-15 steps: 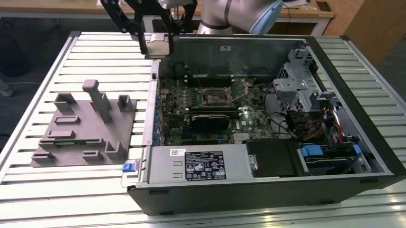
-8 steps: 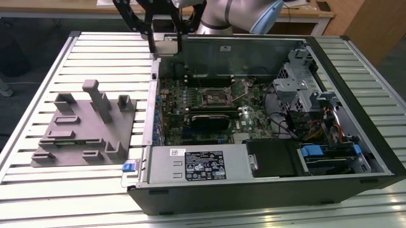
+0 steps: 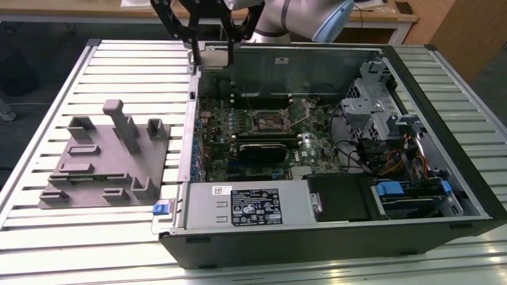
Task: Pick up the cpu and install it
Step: 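Pick up the cpu and move it towards the insertion slot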
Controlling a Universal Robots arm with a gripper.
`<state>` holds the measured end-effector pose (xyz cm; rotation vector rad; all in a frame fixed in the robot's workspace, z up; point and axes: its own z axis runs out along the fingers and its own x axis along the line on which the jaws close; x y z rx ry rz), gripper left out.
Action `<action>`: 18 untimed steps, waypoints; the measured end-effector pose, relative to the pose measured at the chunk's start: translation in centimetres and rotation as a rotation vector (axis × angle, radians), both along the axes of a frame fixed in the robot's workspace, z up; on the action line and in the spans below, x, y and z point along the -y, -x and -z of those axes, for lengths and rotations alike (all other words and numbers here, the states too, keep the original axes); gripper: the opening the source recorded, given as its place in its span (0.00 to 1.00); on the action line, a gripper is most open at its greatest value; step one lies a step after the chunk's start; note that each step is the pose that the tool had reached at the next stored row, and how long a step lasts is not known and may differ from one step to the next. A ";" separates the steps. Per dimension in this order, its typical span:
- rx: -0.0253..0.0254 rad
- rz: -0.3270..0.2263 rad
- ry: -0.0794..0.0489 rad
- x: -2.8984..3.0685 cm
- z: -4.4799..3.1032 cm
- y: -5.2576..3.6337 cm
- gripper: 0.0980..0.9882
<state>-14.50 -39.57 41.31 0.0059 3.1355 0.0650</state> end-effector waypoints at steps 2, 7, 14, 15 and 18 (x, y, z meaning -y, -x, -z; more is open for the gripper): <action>0.0001 0.000 0.000 -0.08 0.05 -0.21 0.48; 0.0001 0.000 0.000 -0.27 0.20 -0.83 0.48; -0.0004 0.000 0.000 -0.91 0.52 -2.23 0.48; -0.0003 0.000 0.000 -0.98 0.57 -2.36 0.48; -0.0004 0.000 0.000 -1.26 0.68 -2.81 0.48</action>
